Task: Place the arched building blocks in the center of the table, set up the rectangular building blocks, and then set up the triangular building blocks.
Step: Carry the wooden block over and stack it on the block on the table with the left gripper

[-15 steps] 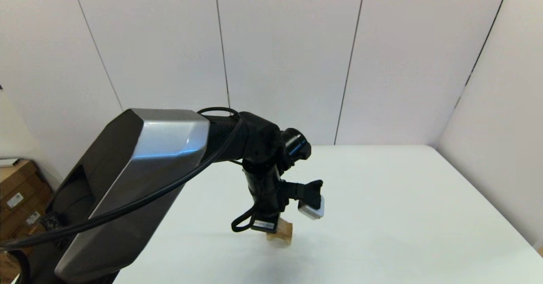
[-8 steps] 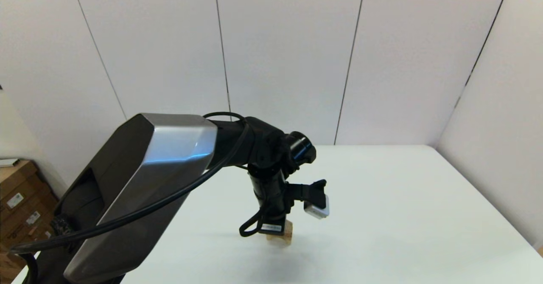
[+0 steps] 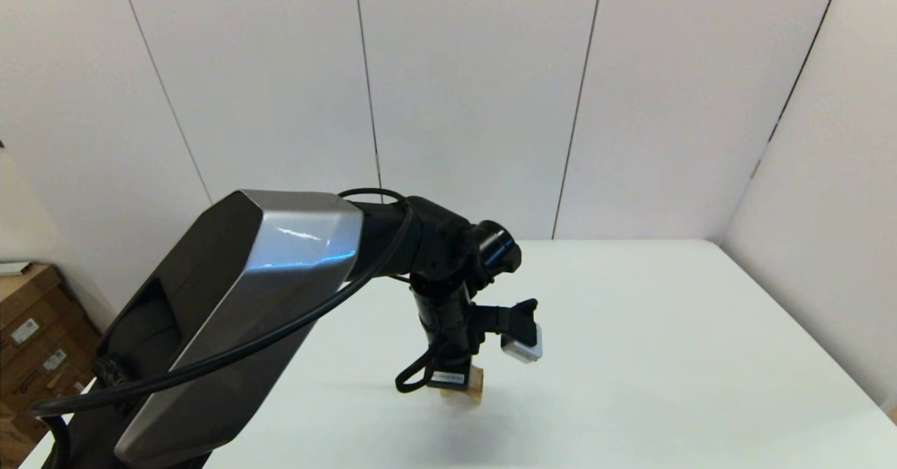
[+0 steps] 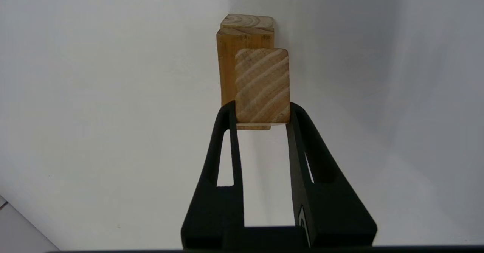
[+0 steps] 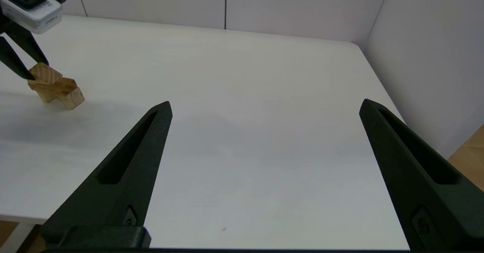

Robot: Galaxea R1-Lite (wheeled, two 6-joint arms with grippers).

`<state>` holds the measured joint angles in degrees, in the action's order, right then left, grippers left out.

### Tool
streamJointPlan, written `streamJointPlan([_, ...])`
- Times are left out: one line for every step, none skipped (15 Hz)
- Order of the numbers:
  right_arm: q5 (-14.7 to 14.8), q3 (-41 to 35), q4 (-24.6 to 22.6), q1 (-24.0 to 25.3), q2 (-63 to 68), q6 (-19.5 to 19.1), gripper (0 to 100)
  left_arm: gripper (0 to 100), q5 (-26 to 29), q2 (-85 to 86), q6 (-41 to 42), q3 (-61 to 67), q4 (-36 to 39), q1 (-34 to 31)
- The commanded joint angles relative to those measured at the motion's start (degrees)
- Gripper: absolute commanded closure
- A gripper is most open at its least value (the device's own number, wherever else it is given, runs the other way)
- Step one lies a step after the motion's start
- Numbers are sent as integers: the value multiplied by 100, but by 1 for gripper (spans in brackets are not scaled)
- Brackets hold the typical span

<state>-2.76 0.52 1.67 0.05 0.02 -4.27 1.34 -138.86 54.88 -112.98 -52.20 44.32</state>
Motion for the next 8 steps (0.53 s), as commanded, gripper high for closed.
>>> streamJointPlan([-6, 0, 0, -5, -11, -4, 0, 100, -178, 0, 40, -4, -27, -29])
streamJointPlan([-6, 0, 0, 4, -11, -4, 0, 100, -222, 0, 40, -4, -27, -38])
streamJointPlan([-6, 0, 0, -5, -11, -4, 0, 100, -222, 0, 40, -4, -27, -38])
streamJointPlan([-6, 0, 0, 4, -11, -4, 0, 100, -222, -9, 40, -4, -27, -38])
streamJointPlan([-6, 0, 0, 4, -11, -4, 0, 100, -222, -18, 40, -4, -27, -38])
streamJointPlan([-6, 0, 0, 4, -11, -4, 0, 100, -222, -27, 31, -4, -27, -38])
streamJointPlan([-6, 0, 0, 4, -11, -4, 0, 100, -222, -27, 40, -4, -27, -38])
streamJointPlan([-6, 0, 0, 4, -11, -4, 0, 100, -222, -27, 31, -4, -18, -38])
